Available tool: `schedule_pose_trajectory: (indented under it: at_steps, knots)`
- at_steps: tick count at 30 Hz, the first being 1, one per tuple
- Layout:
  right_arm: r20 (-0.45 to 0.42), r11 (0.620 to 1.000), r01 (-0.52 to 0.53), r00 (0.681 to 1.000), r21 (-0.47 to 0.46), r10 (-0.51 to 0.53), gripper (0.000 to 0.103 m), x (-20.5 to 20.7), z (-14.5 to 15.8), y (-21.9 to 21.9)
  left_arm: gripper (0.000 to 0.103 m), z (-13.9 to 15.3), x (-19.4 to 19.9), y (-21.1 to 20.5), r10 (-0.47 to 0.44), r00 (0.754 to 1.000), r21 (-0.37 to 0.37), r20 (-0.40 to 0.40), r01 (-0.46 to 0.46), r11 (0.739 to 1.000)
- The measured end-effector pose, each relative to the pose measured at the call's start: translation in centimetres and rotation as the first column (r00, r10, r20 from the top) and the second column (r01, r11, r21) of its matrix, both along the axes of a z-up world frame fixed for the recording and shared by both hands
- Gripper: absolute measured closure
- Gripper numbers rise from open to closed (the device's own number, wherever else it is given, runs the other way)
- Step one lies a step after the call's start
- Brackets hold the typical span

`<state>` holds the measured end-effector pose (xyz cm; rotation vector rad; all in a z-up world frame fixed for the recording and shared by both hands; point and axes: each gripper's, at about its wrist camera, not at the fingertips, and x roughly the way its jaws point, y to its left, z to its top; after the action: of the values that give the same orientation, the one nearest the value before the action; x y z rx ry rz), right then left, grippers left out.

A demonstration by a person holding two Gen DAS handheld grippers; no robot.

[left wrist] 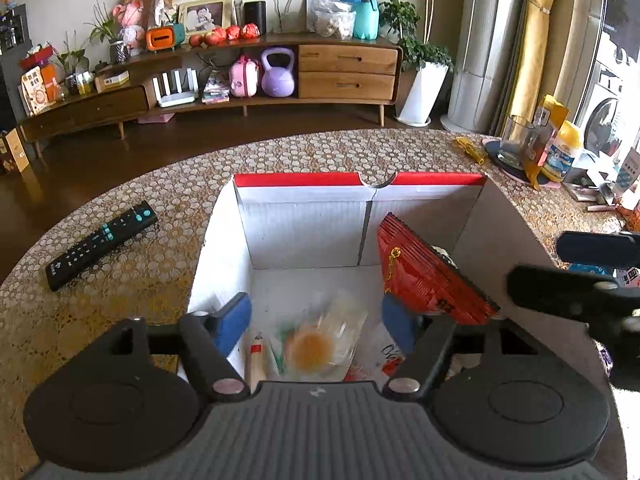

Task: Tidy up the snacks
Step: 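Open the left tool to drop the pastry while the right tool drops the chips bag into the box, then move both open tools from the box back over the remaining snacks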

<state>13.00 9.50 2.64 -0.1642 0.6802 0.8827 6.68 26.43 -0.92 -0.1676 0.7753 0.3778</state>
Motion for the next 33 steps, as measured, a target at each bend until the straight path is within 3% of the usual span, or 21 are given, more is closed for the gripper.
schedule_pose_trajectory:
  at_steps: [2, 14, 24, 33]
  knots:
    - [0.0, 1.0, 0.01, 1.0, 0.014, -0.01, 0.04, 0.0, 0.3, -0.8, 0.019, 0.3, -0.3, -0.3, 0.007, 1.0, 0.011, 0.009, -0.007, 1.0]
    - [0.04, 0.986, 0.113, 0.992, 0.121, -0.118, 0.038, -1.6, 1.9, -8.4, 0.019, 3.4, -3.8, -3.9, 0.003, 0.989, -0.013, 0.148, -0.001, 1.0]
    - [0.058, 0.96, 0.242, 0.966, 0.137, -0.252, 0.023, -3.0, 0.8, -15.0, 0.019, 4.3, -4.2, -10.3, -0.11, 0.974, -0.019, 0.199, 0.116, 0.993]
    - [0.066, 0.918, 0.371, 0.922, 0.14, -0.382, 0.014, -3.0, -0.6, -20.2, 0.016, 4.6, -3.2, -15.7, -0.225, 0.947, -0.009, 0.229, 0.234, 0.972]
